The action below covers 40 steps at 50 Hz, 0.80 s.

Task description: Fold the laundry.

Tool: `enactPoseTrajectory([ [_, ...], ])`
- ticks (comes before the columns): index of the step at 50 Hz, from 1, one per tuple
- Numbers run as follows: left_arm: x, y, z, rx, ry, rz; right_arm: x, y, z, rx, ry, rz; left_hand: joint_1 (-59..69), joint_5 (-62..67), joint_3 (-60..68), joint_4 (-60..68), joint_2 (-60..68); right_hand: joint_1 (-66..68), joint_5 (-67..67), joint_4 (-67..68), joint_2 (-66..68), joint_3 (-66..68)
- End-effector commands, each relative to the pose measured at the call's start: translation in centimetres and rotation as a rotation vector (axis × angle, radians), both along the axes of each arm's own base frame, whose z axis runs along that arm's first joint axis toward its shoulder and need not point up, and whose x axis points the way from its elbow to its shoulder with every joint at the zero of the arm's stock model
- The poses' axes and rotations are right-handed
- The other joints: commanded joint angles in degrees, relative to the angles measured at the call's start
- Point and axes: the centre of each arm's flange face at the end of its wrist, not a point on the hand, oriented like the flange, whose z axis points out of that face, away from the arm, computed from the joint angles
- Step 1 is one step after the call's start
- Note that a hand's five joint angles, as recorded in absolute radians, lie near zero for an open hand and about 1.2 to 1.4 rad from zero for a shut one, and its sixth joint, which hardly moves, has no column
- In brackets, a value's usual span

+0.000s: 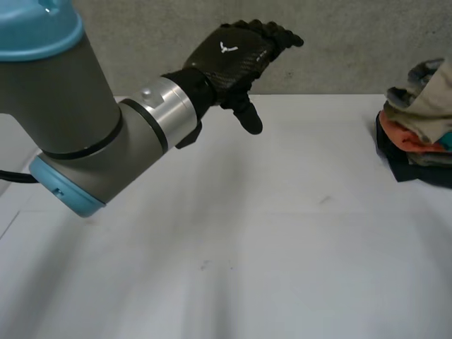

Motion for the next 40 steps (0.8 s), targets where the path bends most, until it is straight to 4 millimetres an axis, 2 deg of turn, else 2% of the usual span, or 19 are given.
enactPoseTrajectory([
  [1, -0.6, 0.6, -0.9, 0.016, -0.016, -0.015, 0.1, 0.2, -2.3, 0.032, 0.026, -0.006, 0.57, -1.59, -0.78, -0.43, -0.83, 24.4, 17.56, 11.36, 15.94, 13.96],
  [2, -0.6, 0.6, -0.8, 0.015, -0.015, -0.015, 0.0, 0.2, -1.9, 0.028, 0.017, -0.02, 0.57, -1.59, -0.78, -0.43, -0.83, 24.4, 17.56, 11.36, 15.94, 13.96],
  [5, -0.6, 0.6, -0.7, 0.011, -0.012, -0.013, -0.4, 0.4, 0.0, 0.025, -0.029, -0.085, 0.57, -1.59, -0.78, -0.43, -0.83, -24.15, -30.99, -37.19, -32.6, -34.59],
  [6, -0.6, 0.6, -0.6, 0.01, -0.011, -0.015, -0.5, 0.5, 0.9, 0.035, -0.062, -0.125, 0.4, -1.76, -0.95, -0.6, -1.0, -45.6, -52.44, -58.64, -54.06, -56.04],
  [12, -0.5, 0.8, 0.1, -0.005, 0.0, -0.016, -0.7, 1.4, 3.5, 0.102, -0.142, -0.23, 0.57, -1.59, -0.78, -0.43, -0.83, -45.6, -52.44, -58.64, -54.06, -56.04],
  [14, -0.5, 0.9, 0.2, -0.007, 0.002, -0.018, -0.3, 2.2, 5.3, 0.135, -0.148, -0.234, 0.4, -1.76, -0.95, -0.6, -1.0, -45.6, -52.44, -58.64, -54.06, -56.04],
  [17, -0.7, 1.3, 0.4, -0.011, 0.007, -0.027, 0.1, 3.3, 7.0, 0.158, -0.13, -0.255, 0.4, -1.76, -0.95, -0.6, -1.0, -45.6, -52.44, -58.64, -54.06, -56.04],
  [24, -0.9, 2.2, 0.8, -0.014, 0.013, -0.046, 0.7, 6.4, 9.0, 0.242, -0.062, -0.323, 0.4, -1.76, -0.95, -0.6, -1.0, -45.6, -52.44, -58.64, -54.06, -56.04],
  [28, -1.0, 2.5, 0.7, -0.008, 0.012, -0.052, -1.3, 8.8, 10.7, 0.304, -0.015, -0.448, 0.4, -1.76, -0.95, -0.6, -1.0, -45.6, -52.44, -58.64, -54.06, -56.04],
  [29, -1.0, 2.5, 0.7, -0.005, 0.013, -0.054, -2.7, 9.7, 11.6, 0.321, 0.009, -0.526, 0.4, -1.76, -0.95, -0.6, -1.0, -45.6, -52.44, -58.64, -54.06, -56.04],
  [33, -1.2, 2.8, 0.7, 0.012, 0.024, -0.064, -5.6, 11.5, 13.6, 0.331, 0.085, -0.743, 0.4, -1.76, -0.95, -0.6, -1.0, -45.6, -52.44, -58.64, -54.06, -56.04],
  [36, -1.2, 3.1, 1.0, 0.011, 0.033, -0.07, -6.2, 12.1, 15.7, 0.261, 0.147, -0.881, 0.4, -1.76, -0.95, -0.6, -1.0, -45.6, -52.44, -58.64, -54.06, -56.04],
  [37, -1.1, 3.2, 1.5, 0.004, 0.042, -0.07, -6.0, 12.2, 16.1, 0.243, 0.153, -0.9, 0.4, -1.76, -0.95, -0.6, -1.0, -45.6, -52.44, -58.64, -54.06, -56.04],
  [39, -0.9, 3.2, 1.9, -0.006, 0.051, -0.067, -4.4, 12.1, 17.3, 0.183, 0.15, -0.893, 0.4, -1.76, -0.95, -0.6, -1.0, -45.6, -52.44, -58.64, -54.06, -56.04],
  [40, -0.8, 3.2, 2.1, -0.008, 0.055, -0.063, -1.3, 12.1, 18.5, 0.119, 0.139, -0.829, 0.57, -1.59, -0.79, -0.43, -0.84, -45.6, -52.44, -58.64, -54.06, -56.04],
])
